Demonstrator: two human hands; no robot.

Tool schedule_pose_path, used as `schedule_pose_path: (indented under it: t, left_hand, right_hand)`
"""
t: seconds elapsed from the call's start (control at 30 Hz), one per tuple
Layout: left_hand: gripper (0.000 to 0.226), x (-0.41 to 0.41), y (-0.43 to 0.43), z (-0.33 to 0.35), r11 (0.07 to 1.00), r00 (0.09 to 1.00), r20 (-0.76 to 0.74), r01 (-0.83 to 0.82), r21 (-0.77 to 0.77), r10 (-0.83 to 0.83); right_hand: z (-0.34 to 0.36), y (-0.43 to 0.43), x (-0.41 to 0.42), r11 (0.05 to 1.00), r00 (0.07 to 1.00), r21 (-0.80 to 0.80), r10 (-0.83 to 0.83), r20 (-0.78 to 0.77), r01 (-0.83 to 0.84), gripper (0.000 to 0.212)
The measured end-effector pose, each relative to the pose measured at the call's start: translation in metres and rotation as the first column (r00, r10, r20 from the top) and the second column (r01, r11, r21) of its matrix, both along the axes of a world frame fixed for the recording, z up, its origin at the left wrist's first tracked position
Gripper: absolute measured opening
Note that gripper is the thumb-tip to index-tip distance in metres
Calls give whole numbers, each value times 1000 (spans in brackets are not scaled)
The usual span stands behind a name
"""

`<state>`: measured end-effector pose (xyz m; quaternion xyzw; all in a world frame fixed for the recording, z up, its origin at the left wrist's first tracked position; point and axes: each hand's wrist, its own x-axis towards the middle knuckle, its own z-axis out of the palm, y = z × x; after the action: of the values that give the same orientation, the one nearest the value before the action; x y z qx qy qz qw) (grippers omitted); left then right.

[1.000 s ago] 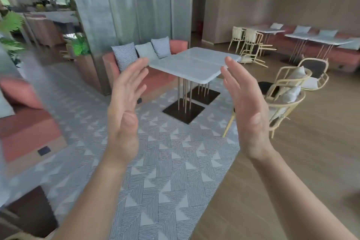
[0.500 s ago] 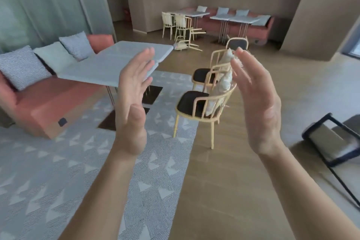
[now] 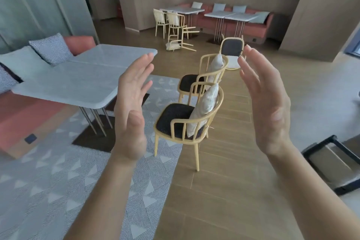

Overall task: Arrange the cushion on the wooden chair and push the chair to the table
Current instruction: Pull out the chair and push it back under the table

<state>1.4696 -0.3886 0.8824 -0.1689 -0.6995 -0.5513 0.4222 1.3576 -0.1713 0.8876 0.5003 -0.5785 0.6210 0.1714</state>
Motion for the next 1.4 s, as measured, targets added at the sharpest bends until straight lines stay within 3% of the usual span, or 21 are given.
schedule_pose_path:
  t: [0.27,0.57,0.83,1.03,1.17,1.3,1.4]
  left_hand:
    - [80,-178,5,-31,1000,1000,6,2,9,-2]
    - [89,-386,14,-9,1000,1000,16,4,15,-4]
    - [85,-510,25,-19,981,981,16,-194,2,194]
    - [85,-569,65,-22,896,897,0,-441,59,442]
    - [81,-588,85,-15,788,791,28,-611,77,611]
    - [88,-603,94,-21,681,687,34,-725,102,726]
    - [90,-623,90,-28,647,652,32,-757,91,758]
  right_hand:
    - [-29,-1,-181,1000,1000,26,-14,-17,14,105]
    - [-12,3,-385,999,1000,33,9,-17,-9,104]
    - [-29,-9,-548,978,977,16,210,-42,-210,98]
    - [-19,-20,-656,873,874,42,486,12,-486,99]
    - [-8,-40,-699,731,732,53,675,88,-680,101]
    - [-18,-64,-727,637,639,48,764,87,-769,101]
    - [-25,-80,-745,619,622,58,780,73,-783,102]
